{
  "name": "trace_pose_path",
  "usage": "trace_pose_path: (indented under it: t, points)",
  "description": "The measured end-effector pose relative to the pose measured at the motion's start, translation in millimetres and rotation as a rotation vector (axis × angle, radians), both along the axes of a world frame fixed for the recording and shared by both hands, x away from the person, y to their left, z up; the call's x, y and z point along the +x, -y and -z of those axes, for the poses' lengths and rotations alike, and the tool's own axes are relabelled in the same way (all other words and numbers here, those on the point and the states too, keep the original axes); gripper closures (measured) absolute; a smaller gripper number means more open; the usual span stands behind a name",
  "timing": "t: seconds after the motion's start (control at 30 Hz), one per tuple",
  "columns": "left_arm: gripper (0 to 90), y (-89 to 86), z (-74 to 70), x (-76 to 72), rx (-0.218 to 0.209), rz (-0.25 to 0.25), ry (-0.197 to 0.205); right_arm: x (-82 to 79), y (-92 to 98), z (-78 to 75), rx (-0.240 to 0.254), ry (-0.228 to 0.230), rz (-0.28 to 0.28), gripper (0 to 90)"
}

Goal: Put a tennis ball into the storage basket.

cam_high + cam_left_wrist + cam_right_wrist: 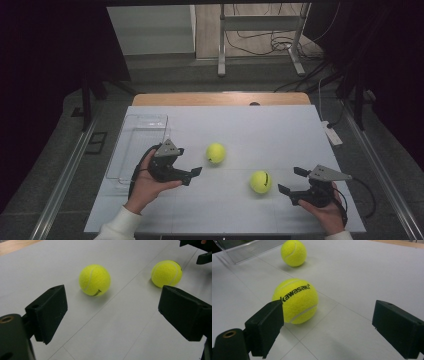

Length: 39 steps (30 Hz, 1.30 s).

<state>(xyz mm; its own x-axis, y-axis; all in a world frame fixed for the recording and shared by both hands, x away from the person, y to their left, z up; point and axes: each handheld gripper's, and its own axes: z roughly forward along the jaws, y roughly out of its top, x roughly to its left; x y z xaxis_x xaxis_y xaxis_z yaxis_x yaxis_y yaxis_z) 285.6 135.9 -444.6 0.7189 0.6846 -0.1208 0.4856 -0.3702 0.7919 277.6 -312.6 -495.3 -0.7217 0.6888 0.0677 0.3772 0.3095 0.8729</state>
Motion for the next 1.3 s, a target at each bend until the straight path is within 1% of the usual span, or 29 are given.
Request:
trace_pose_path:
  t: [0.17, 0.37, 0.43, 0.67, 0.8, 0.9, 1.2, 1.3]
  points:
    - [9.5, 4.5, 0.8, 4.8, 0.002, 0.008, -0.008, 0.2, 0.2, -0.2, 0.001, 0.001, -0.002, 11.1]
    - [9.5, 7.3, 0.6, 9.2, 0.000, 0.005, -0.022, 1.0, 0.3, 0.3, 0.004, -0.003, -0.007, 11.0]
    - [9.5, 8.6, -0.6, 10.0, 0.000, 0.011, -0.020, 1.3, -0.4, 1.3, -0.005, -0.006, -0.008, 11.0]
    - [9.6, 11.3, -2.9, 14.1, -0.008, 0.011, -0.024, 1.1, -0.3, 1.3, -0.002, -0.007, -0.006, 11.0]
    - [9.6, 14.4, -3.3, 17.3, 0.001, 0.018, -0.027, 1.2, -0.3, 0.8, -0.001, -0.007, -0.004, 11.0]
    - [9.7, 15.8, -2.0, 19.5, 0.011, 0.004, -0.040, 1.4, -0.3, 1.6, -0.004, -0.008, -0.004, 11.0]
    - [9.8, 20.3, 0.4, 24.6, 0.019, 0.003, -0.052, 1.9, 0.5, 1.9, -0.005, -0.009, -0.003, 11.0]
    - [9.8, 21.5, 2.7, 27.8, 0.032, -0.001, -0.059, 1.7, -0.4, 2.3, -0.012, -0.010, -0.004, 11.0]
